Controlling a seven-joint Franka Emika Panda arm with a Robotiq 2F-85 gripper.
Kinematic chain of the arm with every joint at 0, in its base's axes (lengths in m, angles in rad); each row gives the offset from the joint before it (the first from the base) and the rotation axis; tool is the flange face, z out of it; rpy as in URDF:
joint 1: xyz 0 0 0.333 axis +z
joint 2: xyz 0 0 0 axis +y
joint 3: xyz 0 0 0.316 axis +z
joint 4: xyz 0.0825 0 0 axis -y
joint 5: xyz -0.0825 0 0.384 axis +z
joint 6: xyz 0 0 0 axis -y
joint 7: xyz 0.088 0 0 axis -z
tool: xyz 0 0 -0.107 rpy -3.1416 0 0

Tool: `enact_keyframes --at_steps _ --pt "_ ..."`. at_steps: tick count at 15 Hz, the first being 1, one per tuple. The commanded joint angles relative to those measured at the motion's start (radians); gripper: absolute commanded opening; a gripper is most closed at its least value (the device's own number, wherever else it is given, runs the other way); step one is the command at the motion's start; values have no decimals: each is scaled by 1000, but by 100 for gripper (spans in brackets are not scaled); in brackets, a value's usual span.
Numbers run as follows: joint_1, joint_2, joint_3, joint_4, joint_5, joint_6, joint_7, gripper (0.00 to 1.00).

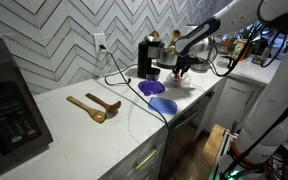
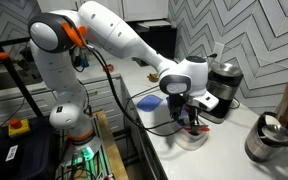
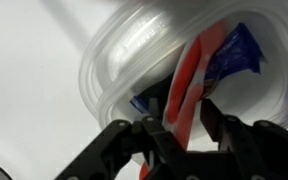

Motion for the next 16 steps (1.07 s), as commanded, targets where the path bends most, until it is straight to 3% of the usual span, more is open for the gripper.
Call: enact_keyframes --at_steps 1,2,6,7,9,11,16 --pt "-5 19 -5 6 -1 -1 -16 80" --pt "-4 21 -4 8 -1 -5 -15 89" --pt "-5 21 -6 8 -9 -5 -10 96" --pt "-6 21 -7 8 -9 -6 -10 91" --pt "-7 22 -8 8 -7 -6 -12 67" --pt "-8 22 -9 10 -4 -7 -16 58" --pt "-11 17 -11 18 -7 -13 -17 18"
